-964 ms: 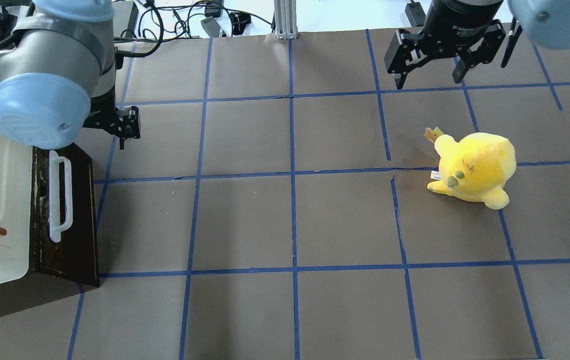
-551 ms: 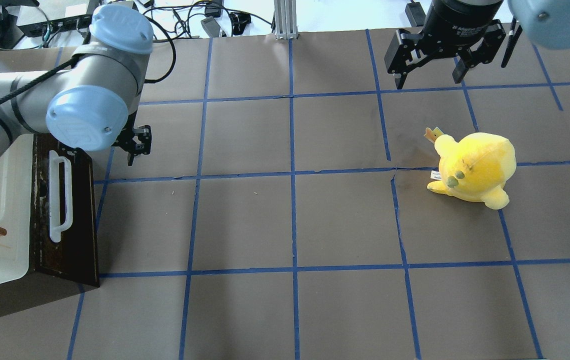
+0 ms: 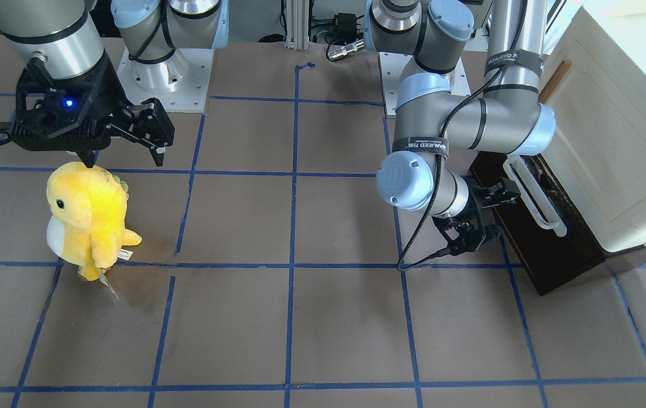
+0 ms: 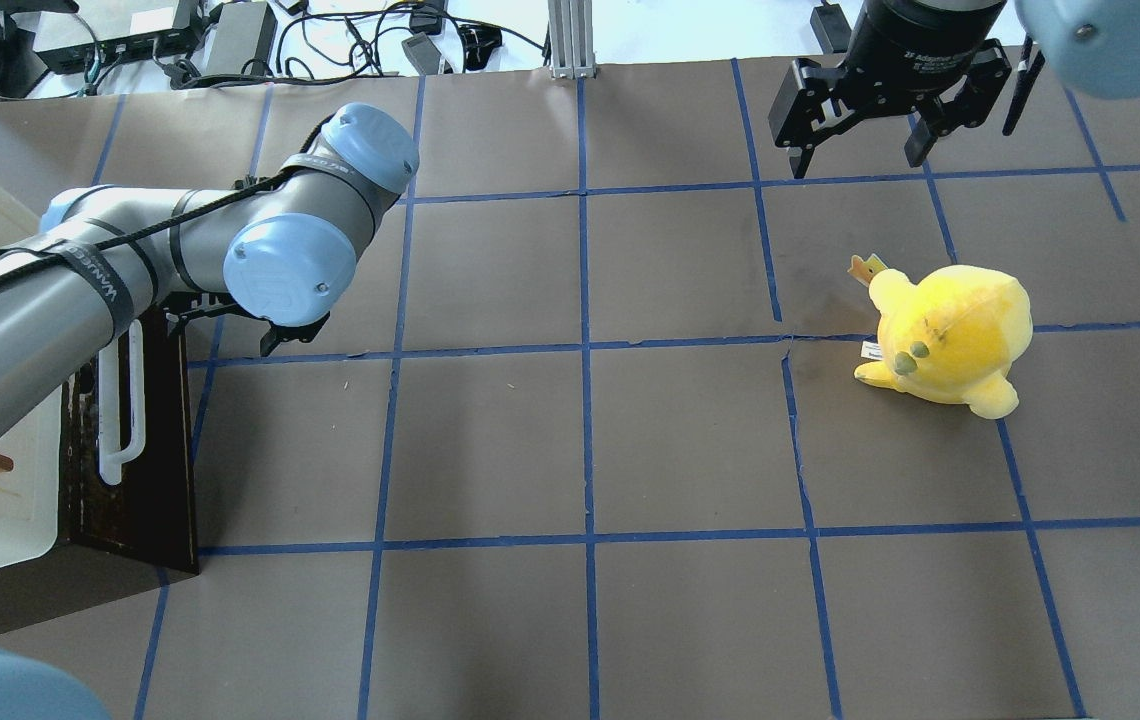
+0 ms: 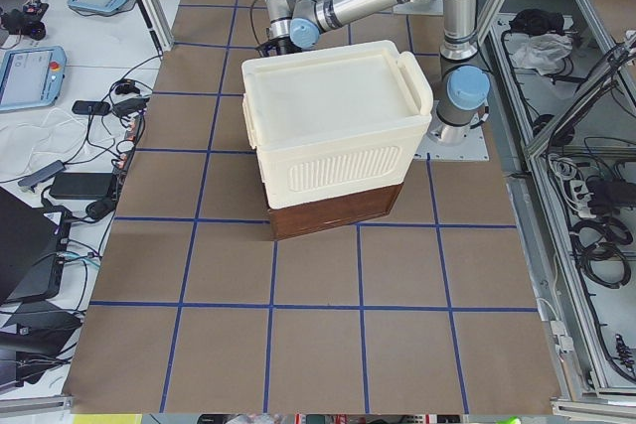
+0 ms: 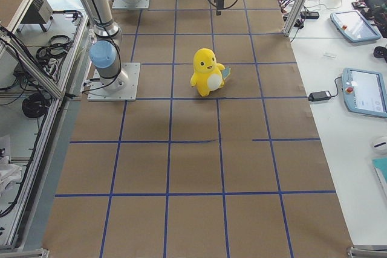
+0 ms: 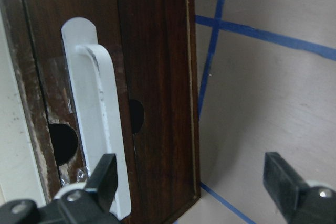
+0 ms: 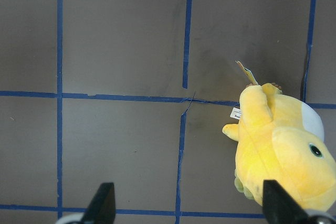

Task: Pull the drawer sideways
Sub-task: 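Lower the left gripper down around the white drawer handle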

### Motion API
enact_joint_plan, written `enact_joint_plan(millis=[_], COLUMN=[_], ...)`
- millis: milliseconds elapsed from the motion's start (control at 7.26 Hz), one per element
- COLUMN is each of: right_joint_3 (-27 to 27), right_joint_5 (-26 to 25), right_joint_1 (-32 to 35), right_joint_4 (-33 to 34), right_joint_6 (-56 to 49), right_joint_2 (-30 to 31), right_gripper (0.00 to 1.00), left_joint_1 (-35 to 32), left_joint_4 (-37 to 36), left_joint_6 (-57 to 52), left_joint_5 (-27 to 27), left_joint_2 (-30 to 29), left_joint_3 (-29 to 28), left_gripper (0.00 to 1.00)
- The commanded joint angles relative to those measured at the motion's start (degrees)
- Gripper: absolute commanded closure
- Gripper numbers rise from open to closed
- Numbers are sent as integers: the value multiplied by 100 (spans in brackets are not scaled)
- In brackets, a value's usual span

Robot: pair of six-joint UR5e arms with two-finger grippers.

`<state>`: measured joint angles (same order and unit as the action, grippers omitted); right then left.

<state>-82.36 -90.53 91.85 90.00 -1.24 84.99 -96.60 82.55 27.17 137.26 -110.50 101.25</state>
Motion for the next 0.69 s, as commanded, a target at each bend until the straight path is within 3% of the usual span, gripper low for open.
enact_joint_plan(millis=[0, 275, 551], right_joint_3=[0, 0, 0], right_joint_5=[0, 0, 0], right_joint_1=[0, 0, 0], right_joint_4=[0, 0, 0], right_joint_6=[1, 1, 1], right_joint_2=[0, 0, 0], right_gripper=[0, 0, 0], left_joint_1=[-52, -52, -52], left_joint_4=[24, 24, 137], left_joint_6=[34, 43, 17], left_joint_5=[832, 1555, 1585], left_joint_2=[-217, -253, -166], left_joint_3=[297, 685, 800], left_gripper=[0, 0, 0])
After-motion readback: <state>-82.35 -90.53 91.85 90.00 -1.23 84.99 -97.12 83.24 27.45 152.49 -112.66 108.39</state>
